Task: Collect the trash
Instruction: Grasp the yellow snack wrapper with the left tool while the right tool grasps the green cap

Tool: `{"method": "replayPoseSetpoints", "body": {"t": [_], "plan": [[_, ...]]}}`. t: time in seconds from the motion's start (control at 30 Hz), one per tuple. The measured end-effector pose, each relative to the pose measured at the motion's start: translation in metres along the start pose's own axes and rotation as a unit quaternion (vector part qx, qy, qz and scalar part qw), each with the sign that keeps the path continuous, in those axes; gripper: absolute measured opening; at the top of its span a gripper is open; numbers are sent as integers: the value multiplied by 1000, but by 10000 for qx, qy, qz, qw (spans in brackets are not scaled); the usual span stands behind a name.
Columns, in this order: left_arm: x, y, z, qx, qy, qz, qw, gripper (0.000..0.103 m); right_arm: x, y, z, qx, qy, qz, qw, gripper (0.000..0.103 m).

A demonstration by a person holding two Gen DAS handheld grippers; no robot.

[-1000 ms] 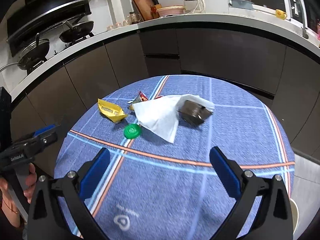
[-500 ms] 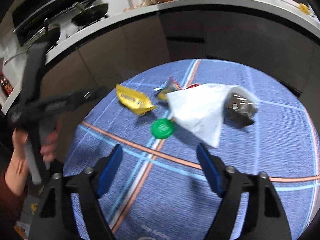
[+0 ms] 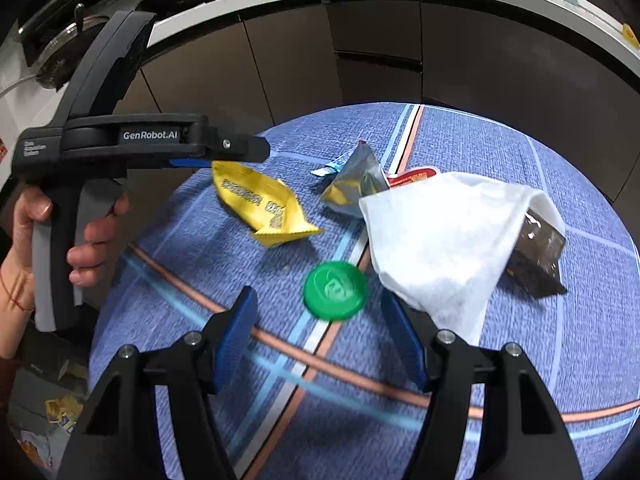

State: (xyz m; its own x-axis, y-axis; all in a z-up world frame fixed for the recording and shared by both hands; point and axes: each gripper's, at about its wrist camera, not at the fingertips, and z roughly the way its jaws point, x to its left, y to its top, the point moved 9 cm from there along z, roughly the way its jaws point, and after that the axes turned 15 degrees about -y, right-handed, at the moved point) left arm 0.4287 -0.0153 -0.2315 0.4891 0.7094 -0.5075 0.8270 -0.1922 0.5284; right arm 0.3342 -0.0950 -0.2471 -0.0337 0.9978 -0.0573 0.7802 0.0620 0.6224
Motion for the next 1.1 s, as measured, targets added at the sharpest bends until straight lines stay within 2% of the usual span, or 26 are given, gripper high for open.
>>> {"method": "replayPoseSetpoints", "body": {"t": [0.07, 0.1, 0.13, 0.2, 0.23, 0.37, 0.5, 0.63, 0.73, 0.77, 0.8, 0.87, 0.97, 1.1], "plan": [[-1, -3, 7, 162, -49, 5, 9999, 52, 1, 1, 5, 38, -56, -24, 10000, 58], [-2, -4, 10, 212, -67, 12, 9998, 43, 1, 0, 8, 64, -92, -49, 9999, 50], [-2, -6, 12, 245, -74, 10, 9997, 39, 2, 0, 11, 95, -129, -84, 9998, 41], [-2, -9, 13, 293, -98, -28, 9995, 17, 1, -2, 11, 54, -247, -157, 9996, 37], [-2, -12, 12, 305, -134, -81, 9994, 13, 2, -3, 10, 66, -209, -147, 9997, 37], [-8, -26, 2, 157, -202, -117, 9996, 5, -1, -11, -5, -41, -195, -166, 9997, 37], [-24, -49, -11, 103, -295, -63, 9995, 2, -9, -28, -26, -95, -93, -64, 9999, 37], [-50, -76, -26, 190, -364, 224, 9989, 2, -18, -45, -53, -199, -98, -5, 9998, 37], [-73, -98, -27, 483, -495, 497, 9964, 6, -25, -59, -70, -227, -87, 83, 9997, 37], [-80, -105, -26, 571, -520, 599, 9952, 14, -26, -61, -73, -232, -101, 106, 9996, 37], [-88, -113, -24, 679, -524, 740, 9936, 29, -28, -66, -78, -241, -133, 131, 9995, 37], [-96, -122, -22, 716, -392, 919, 9924, 47, -33, -72, -84, -256, -151, 195, 9994, 37], [-110, -136, -21, 851, -558, 1041, 9893, 47, -40, -81, -96, -296, -169, 286, 9990, 37], [-125, -149, -18, 1004, -665, 1150, 9860, 54, -49, -88, -108, -360, -195, 386, 9984, 37]]}}
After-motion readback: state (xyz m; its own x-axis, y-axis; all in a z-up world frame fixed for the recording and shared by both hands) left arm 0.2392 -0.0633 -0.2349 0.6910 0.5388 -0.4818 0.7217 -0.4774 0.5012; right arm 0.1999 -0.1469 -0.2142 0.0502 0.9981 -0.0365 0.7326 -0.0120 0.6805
